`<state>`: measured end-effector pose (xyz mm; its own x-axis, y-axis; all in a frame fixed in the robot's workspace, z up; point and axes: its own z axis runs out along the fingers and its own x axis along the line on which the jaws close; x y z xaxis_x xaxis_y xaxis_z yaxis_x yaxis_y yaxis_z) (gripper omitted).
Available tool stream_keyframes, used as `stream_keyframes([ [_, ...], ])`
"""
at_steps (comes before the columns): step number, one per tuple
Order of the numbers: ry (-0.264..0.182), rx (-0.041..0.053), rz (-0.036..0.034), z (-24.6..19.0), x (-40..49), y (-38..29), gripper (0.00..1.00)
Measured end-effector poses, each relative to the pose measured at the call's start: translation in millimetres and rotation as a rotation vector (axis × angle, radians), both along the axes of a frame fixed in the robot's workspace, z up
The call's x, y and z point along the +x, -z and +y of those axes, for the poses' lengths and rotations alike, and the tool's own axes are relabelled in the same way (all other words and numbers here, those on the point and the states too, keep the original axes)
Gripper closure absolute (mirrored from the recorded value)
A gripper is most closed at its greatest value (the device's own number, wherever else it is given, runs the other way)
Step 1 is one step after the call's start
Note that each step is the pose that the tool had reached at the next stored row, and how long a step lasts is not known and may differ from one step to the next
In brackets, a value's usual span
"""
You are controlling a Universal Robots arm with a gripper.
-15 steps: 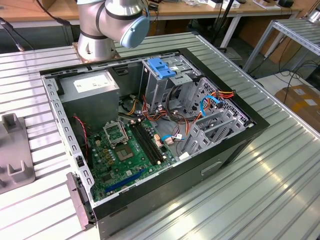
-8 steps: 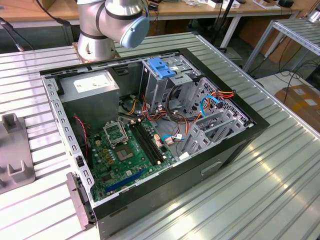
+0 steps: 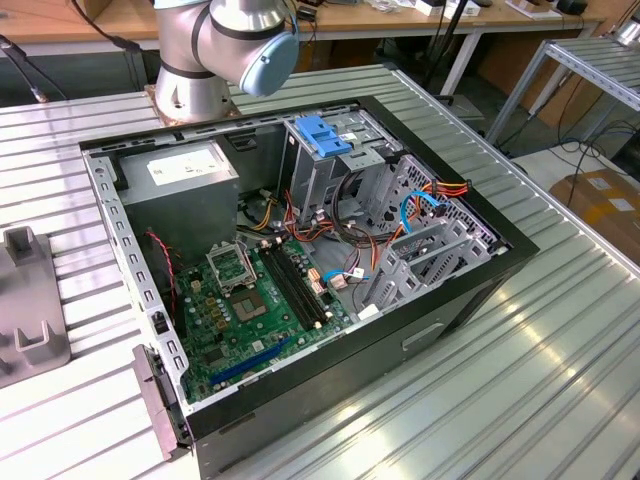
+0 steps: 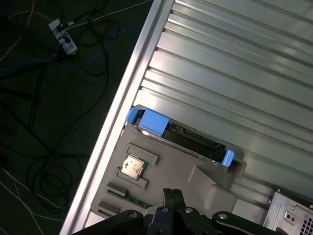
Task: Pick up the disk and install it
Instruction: 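Pick up the disk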
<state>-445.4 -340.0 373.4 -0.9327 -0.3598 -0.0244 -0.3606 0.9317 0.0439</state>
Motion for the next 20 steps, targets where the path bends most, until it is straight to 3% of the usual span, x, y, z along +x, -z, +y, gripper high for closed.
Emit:
stream_keyframes([
  [20,-0.045,0.0,0.0001,2.2,0.0,0.0,0.9],
])
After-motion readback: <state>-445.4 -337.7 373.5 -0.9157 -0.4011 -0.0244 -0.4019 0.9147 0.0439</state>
